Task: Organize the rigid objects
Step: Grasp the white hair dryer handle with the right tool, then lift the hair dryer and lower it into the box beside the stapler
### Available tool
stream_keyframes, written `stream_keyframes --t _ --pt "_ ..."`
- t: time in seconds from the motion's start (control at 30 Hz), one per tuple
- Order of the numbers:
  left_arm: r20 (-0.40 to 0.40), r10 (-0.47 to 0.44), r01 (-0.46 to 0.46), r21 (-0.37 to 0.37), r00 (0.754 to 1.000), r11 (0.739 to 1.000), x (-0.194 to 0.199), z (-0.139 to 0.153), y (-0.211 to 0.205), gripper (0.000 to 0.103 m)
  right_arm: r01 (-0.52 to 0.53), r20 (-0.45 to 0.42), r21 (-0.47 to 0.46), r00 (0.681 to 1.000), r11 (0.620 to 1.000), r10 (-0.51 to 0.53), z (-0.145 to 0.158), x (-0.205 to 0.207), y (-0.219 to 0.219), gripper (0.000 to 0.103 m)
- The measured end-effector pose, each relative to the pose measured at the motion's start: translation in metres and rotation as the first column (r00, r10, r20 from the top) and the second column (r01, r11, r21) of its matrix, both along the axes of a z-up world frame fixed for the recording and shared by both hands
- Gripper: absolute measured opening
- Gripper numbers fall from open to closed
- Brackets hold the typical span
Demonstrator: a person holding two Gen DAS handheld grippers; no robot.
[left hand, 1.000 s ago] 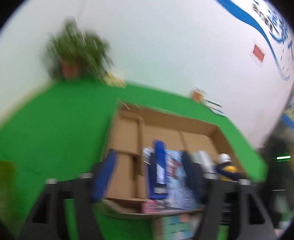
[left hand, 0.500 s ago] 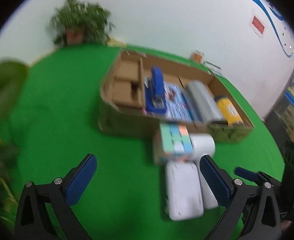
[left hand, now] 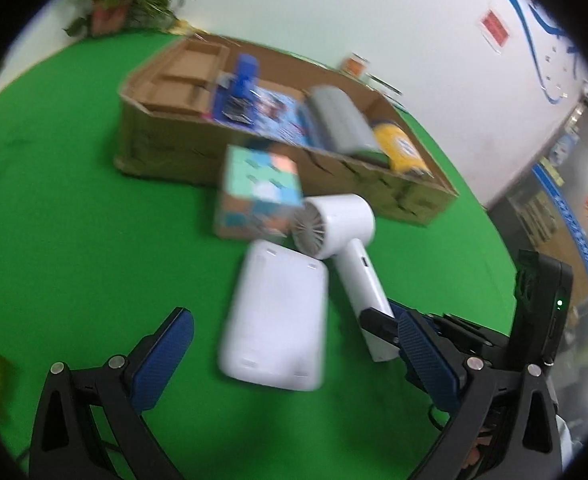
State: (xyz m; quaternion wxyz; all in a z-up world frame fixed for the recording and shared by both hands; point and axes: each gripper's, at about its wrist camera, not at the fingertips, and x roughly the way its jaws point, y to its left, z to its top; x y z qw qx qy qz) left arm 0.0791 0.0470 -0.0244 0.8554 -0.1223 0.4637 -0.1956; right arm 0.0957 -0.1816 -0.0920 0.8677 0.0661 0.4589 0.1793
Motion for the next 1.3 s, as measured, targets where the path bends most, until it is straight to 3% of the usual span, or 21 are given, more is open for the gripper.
stream_keyframes --t 0.1,0.23,0.3,0.37,0.4,0.43,0.5,0.6,0.67,0.73,0.83,0.9,1.03,1.3 --pt "-0.041 -0.075 0.071 -0.076 0.996 0.995 -0.014 -0.003 -0.016 0.101 0.034 0.017 -0.044 0.999 0.998 -0.033 0.008 -0.037 -0.022 0.024" --pt "-0.083 -0.174 0.153 -0.213 0.981 0.965 -0.03 -0.008 -0.043 0.101 0.111 0.032 -0.094 0.994 0.989 -0.108 0.013 -0.085 -0.052 0.023" --pt "-0.095 -0.223 0.195 -0.238 0.97 0.951 -0.031 -0.01 -0.061 0.101 0.091 0.03 -0.075 0.996 0.993 -0.089 0.013 -0.102 -0.057 0.026" --pt "-0.117 -0.245 0.215 -0.225 0.962 0.95 -0.027 -0.017 -0.077 0.101 0.04 0.038 0.007 0.998 0.999 -0.04 0.015 -0.112 -0.058 0.027" --pt "-0.13 -0.253 0.22 -0.225 0.959 0.949 -0.024 -0.021 -0.084 0.101 0.028 0.05 0.043 0.998 0.999 -0.03 0.017 -0.116 -0.06 0.031" --pt "-0.137 -0.258 0.222 -0.231 0.956 0.947 -0.021 -0.024 -0.087 0.101 0.029 0.063 0.053 0.998 0.998 -0.032 0.02 -0.12 -0.061 0.042" --pt "-0.173 -0.266 0.22 -0.245 0.948 0.944 -0.018 -0.032 -0.094 0.094 0.06 0.074 0.044 0.995 0.997 -0.063 0.023 -0.124 -0.067 0.057" --pt "-0.196 -0.322 0.266 -0.266 0.926 0.926 -0.018 -0.04 -0.11 0.089 0.06 0.015 0.058 0.998 0.996 -0.061 0.018 -0.117 -0.065 0.057" --pt "-0.225 -0.347 0.28 -0.282 0.91 0.918 -0.013 -0.045 -0.12 0.072 0.049 -0.005 0.045 0.999 0.998 -0.049 0.014 -0.116 -0.058 0.057" --pt "-0.245 -0.358 0.284 -0.288 0.901 0.914 -0.01 -0.051 -0.124 0.066 0.048 -0.015 0.033 0.999 0.998 -0.048 0.01 -0.116 -0.053 0.056" --pt "-0.262 -0.358 0.284 -0.281 0.896 0.917 -0.009 -0.057 -0.128 0.054 0.059 -0.026 0.017 0.998 0.998 -0.059 0.003 -0.117 -0.049 0.045" --pt "-0.257 -0.368 0.297 -0.276 0.894 0.914 -0.008 -0.056 -0.127 0.054 0.051 -0.019 0.013 0.999 0.999 -0.051 0.004 -0.119 -0.047 0.037" --pt "-0.246 -0.368 0.317 -0.223 0.897 0.922 -0.008 -0.054 -0.12 0.034 0.038 -0.003 -0.013 0.999 0.999 -0.038 0.004 -0.123 -0.042 0.035" --pt "-0.216 -0.348 0.307 -0.203 0.912 0.93 -0.01 -0.052 -0.116 0.032 0.038 0.019 -0.004 0.999 0.999 -0.038 0.009 -0.123 -0.042 0.034"
